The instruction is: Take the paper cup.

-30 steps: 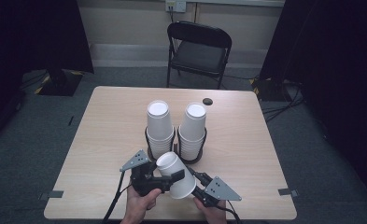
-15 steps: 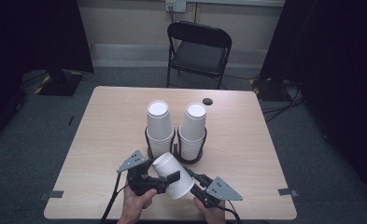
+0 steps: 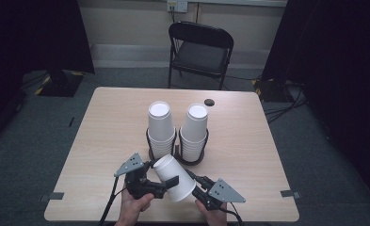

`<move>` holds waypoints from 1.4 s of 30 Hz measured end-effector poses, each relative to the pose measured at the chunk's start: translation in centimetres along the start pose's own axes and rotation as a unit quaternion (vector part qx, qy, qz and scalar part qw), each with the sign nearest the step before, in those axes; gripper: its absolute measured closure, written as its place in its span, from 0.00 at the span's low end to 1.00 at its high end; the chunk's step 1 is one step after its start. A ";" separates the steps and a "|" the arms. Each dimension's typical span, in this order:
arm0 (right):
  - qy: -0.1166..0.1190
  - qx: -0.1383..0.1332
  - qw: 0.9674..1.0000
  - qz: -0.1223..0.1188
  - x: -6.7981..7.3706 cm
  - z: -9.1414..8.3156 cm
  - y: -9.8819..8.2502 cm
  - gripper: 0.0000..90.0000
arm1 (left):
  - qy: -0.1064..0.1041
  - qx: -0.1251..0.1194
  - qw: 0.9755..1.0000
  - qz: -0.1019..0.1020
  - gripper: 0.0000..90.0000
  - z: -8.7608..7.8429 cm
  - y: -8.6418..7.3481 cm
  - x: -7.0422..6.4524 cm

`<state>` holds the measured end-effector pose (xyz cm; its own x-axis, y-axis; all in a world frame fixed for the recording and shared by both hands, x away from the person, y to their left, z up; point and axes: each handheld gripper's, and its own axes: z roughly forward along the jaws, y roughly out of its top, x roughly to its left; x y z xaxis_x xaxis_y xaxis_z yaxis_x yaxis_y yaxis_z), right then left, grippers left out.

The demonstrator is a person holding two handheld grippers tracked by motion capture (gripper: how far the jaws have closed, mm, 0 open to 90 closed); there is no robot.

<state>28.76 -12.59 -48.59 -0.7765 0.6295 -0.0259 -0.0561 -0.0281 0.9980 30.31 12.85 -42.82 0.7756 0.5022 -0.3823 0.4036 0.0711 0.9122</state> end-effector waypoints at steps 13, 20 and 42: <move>-0.015 0.010 1.000 0.015 -0.6 -0.5 0.0 0.95 | 0.029 -0.011 0.999 0.024 0.00 -1.1 -0.2 0.4; -0.025 0.026 0.999 0.023 -0.9 -0.9 0.2 0.95 | 0.048 -0.019 0.998 0.039 0.09 -1.8 -0.4 0.9; -0.008 0.131 0.989 0.064 -1.5 -0.8 0.7 0.95 | 0.117 0.016 0.979 0.164 0.17 -2.6 -1.5 1.2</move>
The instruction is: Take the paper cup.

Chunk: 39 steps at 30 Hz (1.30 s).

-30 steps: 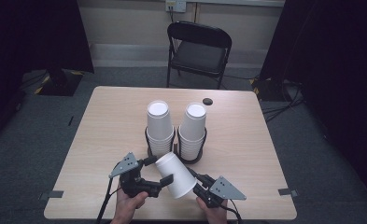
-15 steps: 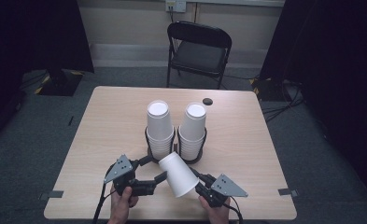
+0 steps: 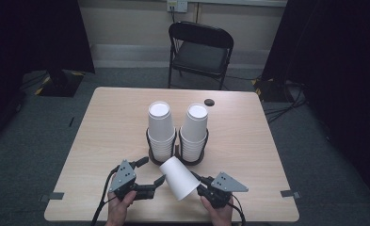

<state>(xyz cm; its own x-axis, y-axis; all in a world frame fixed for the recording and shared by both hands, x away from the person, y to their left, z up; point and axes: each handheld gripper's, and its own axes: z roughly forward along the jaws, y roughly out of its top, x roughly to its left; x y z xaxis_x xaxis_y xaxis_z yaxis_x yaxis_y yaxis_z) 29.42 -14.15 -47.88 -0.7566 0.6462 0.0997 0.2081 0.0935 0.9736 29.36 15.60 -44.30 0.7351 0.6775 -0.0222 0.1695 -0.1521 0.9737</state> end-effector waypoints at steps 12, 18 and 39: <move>0.016 0.045 0.999 0.003 -0.8 0.1 1.3 0.95 | -0.016 0.013 0.999 0.033 0.17 -0.6 0.0 0.5; 0.025 0.093 0.995 -0.008 -1.2 0.7 2.5 0.95 | -0.011 0.024 0.998 0.053 0.17 -0.2 -0.5 0.2; 0.073 0.221 0.972 -0.015 -2.0 2.6 5.9 0.95 | -0.042 0.056 0.989 0.127 0.17 0.2 -1.2 -0.5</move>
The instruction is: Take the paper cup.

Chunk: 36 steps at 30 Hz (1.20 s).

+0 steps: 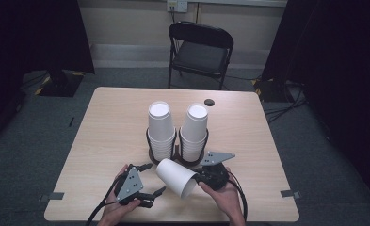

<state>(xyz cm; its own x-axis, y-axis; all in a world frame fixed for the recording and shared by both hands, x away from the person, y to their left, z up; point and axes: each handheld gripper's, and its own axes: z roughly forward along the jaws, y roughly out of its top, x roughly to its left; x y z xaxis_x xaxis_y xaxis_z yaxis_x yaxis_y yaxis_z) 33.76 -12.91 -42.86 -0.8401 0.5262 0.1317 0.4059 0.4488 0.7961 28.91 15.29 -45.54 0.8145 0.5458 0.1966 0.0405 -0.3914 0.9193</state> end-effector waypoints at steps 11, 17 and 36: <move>0.036 0.065 0.997 -0.010 -0.5 1.0 1.1 0.96 | -0.019 0.020 0.999 0.038 0.16 0.4 0.2 -0.7; 0.044 0.082 0.996 -0.016 -0.3 1.2 1.6 0.96 | -0.030 0.024 0.998 0.058 0.10 0.6 0.6 -1.0; 0.053 0.092 0.994 -0.008 -0.2 2.2 2.5 0.97 | -0.059 0.055 0.993 0.091 0.00 3.0 0.9 -1.5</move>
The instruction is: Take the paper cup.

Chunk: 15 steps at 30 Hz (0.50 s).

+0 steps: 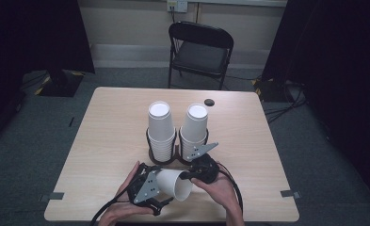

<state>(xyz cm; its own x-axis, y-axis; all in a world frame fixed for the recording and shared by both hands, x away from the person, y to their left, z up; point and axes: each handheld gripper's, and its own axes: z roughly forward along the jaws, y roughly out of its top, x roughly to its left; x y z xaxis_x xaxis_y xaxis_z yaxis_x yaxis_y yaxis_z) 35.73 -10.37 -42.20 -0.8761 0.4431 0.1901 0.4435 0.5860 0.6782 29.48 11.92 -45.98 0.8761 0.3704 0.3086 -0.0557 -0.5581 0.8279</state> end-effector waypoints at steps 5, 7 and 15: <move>0.010 -0.006 1.000 0.006 0.1 0.3 0.3 0.98 | 0.004 -0.005 1.000 0.010 0.00 0.5 0.9 -0.5; 0.010 -0.013 1.000 0.016 0.0 0.3 0.4 0.98 | 0.013 0.000 1.000 0.011 0.00 0.9 1.0 -0.4; 0.013 -0.004 0.999 0.036 0.0 1.1 0.6 0.98 | 0.005 -0.017 1.000 0.011 0.05 1.2 1.6 -0.9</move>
<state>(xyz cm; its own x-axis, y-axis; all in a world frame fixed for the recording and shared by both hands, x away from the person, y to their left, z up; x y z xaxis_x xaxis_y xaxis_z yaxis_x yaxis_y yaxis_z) 36.19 -9.28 -42.55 -0.8471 0.4651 0.2572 0.5036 0.5476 0.6682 29.21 9.83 -45.45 0.8694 0.3664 0.3315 -0.0907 -0.5412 0.8360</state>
